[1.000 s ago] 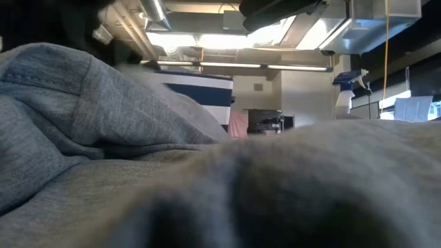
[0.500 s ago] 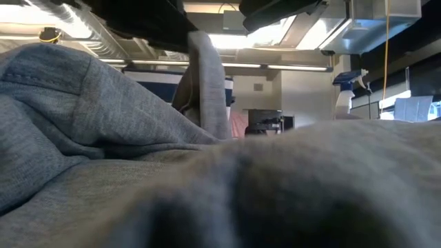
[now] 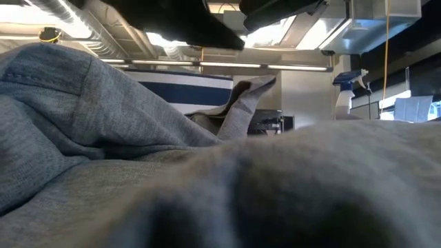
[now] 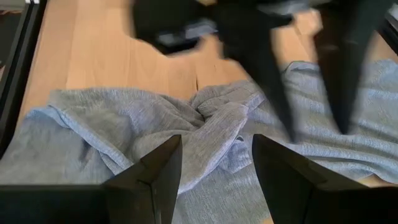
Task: Fold Laundry from Bin
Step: Fold the gray shirt
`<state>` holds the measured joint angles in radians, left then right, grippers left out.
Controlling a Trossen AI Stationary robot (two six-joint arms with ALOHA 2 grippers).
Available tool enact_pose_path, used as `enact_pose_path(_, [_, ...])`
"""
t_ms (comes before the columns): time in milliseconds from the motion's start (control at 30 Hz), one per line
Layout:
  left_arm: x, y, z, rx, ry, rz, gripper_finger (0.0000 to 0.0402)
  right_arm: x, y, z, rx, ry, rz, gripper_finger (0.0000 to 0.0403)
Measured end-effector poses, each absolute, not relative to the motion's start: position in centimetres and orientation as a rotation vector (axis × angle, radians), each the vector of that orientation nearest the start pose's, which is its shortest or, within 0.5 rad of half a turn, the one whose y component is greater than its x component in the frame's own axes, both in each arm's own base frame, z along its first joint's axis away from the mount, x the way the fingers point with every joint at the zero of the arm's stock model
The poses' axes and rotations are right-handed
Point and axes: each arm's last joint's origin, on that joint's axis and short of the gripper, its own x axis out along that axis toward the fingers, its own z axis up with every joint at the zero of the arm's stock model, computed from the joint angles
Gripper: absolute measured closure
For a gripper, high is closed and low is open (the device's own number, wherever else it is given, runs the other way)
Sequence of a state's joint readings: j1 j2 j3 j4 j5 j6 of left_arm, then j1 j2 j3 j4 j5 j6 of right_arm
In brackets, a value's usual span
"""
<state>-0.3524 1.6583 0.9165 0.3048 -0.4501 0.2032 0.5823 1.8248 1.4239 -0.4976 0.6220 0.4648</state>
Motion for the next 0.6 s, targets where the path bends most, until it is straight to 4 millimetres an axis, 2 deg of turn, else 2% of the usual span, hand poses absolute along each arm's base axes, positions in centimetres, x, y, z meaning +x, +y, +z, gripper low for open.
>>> enact_pose_path(67, [33.2,-10.0,20.6,0.375,0.439,0.076,0.0276,33.7,20.1,24.8,-0.061,0.699,-0.210,0.0210])
enact_pose_path(167, [32.2,-10.1,21.3,0.379,0.482,0.065,0.0276,33.6,20.1,24.9,-0.049,0.695,-0.213,0.0210])
enact_pose_path(267, [30.2,-11.1,22.7,0.373,0.525,0.044,0.0276,33.7,20.1,25.0,-0.025,0.690,-0.209,0.0210])
enact_pose_path(400, [27.0,-13.3,23.6,0.354,0.562,0.079,0.0276,34.9,18.9,25.0,0.025,0.685,-0.187,0.0210])
enact_pose_path(533, [24.3,-14.8,21.3,0.343,0.601,0.141,0.0276,36.7,17.0,24.4,0.034,0.703,-0.149,0.0210])
enact_pose_path(600, [23.7,-15.0,19.8,0.290,0.604,0.161,0.0276,37.4,16.1,23.9,0.031,0.724,-0.146,0.0210])
